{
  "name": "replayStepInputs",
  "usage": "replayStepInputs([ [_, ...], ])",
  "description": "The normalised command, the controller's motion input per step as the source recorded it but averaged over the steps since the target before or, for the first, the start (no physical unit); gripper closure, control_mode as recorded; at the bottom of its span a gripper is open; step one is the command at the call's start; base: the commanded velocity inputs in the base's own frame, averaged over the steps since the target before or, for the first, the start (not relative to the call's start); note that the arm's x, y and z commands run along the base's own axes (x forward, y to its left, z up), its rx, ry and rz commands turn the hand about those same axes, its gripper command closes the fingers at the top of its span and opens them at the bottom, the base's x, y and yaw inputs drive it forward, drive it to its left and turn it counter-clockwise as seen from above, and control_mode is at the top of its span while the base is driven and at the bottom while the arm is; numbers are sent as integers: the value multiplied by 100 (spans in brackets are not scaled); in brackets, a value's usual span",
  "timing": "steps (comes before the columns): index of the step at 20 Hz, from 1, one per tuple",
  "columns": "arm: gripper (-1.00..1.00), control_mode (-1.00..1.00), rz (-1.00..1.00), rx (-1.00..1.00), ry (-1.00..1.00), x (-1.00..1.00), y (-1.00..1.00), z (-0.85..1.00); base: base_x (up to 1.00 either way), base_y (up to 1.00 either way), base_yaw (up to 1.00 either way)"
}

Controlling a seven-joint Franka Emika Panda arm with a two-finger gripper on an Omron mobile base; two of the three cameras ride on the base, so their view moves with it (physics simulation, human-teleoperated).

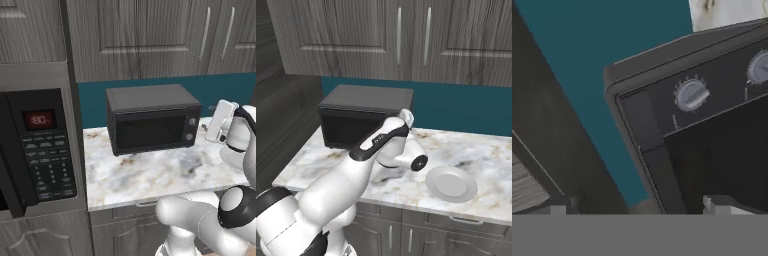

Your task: Pull the toaster oven rack outwards. Pick up the baguette from the plate and place it on the toaster oven rack. Close the toaster oven door fully and set the temperature to the lowest setting.

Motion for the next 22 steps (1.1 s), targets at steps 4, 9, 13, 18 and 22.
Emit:
replayStepInputs([
  [4,-100,-100,-3,50,23,3,3,0,0,0,0],
  [9,-100,-100,-15,48,14,0,0,0,0,0,0],
  [13,-100,-100,-26,34,15,0,0,0,0,0,0],
  [18,-100,-100,-21,33,32,3,0,0,0,0,0],
  [22,-100,-100,-5,21,31,6,0,-5,0,0,0],
])
